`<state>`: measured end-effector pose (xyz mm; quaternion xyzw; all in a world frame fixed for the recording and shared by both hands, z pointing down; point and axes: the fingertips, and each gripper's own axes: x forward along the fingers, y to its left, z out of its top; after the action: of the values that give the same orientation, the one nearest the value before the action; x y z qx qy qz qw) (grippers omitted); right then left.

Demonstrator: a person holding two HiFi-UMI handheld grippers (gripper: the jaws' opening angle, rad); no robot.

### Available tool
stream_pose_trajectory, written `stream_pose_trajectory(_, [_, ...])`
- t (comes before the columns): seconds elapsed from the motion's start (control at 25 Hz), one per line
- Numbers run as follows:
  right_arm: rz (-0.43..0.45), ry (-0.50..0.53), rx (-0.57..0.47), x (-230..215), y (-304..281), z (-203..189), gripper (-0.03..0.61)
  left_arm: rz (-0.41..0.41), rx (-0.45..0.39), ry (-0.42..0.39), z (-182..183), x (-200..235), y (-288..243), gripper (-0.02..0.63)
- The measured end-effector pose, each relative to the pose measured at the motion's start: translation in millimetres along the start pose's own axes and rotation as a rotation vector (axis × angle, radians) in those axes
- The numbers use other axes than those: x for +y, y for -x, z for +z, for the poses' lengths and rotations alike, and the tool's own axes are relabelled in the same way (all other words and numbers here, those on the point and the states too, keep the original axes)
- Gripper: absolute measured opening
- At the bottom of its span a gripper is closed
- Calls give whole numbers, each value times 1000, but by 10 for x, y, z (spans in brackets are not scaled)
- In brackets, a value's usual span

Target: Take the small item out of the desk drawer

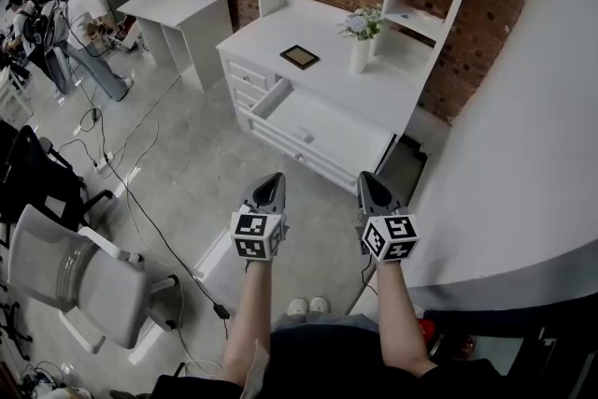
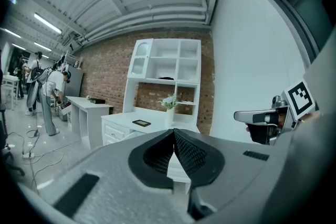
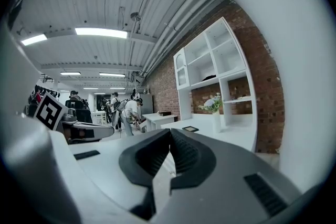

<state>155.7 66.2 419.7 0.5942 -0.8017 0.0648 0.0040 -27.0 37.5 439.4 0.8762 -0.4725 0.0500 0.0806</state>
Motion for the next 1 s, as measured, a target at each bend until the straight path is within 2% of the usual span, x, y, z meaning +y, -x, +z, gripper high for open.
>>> stream_pose_trajectory(0.16, [25,-5,-2,64,-17,3,30,-2,7,2,-35,26,24,9])
stream_pose_trajectory(0.32, [49,-25,-15,124,-33,40,116,4,3,10,-46,105,60,9])
stream_pose_trajectory(0.44, [57,-30,-30,167,-13,67,154,4,-19,2,-3,165,75,9])
stream_pose_trajectory(0.72, [35,-32,-62,227,46,139,173,-13,-35,-43,150,235,151,9])
stream_pose_trajectory(1.0, [25,-20,-63,162,-172,177,173,-11,-35,-33,153,389,-32,9])
